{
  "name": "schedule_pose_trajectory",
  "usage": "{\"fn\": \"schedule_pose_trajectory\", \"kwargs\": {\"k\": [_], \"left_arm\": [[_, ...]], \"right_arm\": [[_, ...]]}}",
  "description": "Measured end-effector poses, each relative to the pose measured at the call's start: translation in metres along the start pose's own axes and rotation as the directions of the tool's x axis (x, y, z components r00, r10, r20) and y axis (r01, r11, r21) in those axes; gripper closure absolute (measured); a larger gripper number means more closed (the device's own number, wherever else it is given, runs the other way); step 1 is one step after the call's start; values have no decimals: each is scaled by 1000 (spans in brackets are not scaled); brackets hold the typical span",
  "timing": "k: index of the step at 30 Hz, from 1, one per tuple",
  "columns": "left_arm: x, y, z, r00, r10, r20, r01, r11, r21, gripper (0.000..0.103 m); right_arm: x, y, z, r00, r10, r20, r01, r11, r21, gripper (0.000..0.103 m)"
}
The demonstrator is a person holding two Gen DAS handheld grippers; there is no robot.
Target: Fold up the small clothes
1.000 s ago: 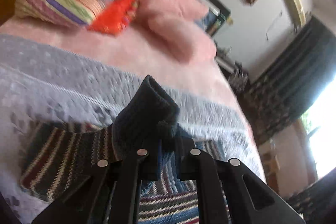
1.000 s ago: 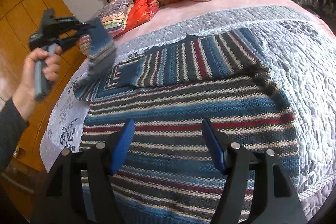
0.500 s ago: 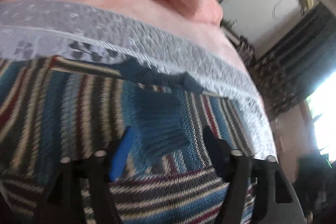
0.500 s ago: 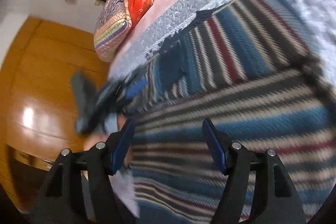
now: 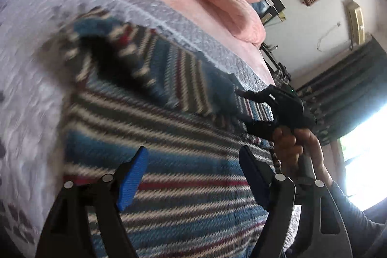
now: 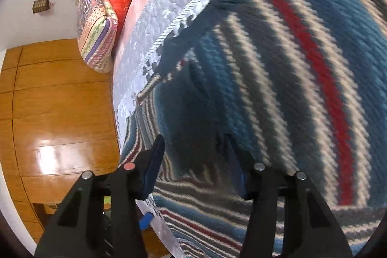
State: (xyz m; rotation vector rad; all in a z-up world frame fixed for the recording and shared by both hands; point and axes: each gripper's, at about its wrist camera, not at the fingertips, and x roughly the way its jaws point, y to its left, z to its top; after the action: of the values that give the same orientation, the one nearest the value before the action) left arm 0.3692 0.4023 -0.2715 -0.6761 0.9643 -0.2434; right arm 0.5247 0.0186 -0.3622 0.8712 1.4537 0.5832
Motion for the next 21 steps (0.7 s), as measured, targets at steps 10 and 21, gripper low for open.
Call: {"fn": "schedule_pose_trajectory", "kwargs": {"k": [10, 21], "left_arm": [[-49, 35, 24, 997, 13, 83, -4, 995, -102, 25], [-55, 34, 96, 991, -71, 117, 88, 985, -149, 26]], "right_arm": [[-44, 66, 12, 989, -106, 106, 122, 980, -160, 97], [-126, 120, 22, 954, -202, 223, 265, 915, -303, 97]]}}
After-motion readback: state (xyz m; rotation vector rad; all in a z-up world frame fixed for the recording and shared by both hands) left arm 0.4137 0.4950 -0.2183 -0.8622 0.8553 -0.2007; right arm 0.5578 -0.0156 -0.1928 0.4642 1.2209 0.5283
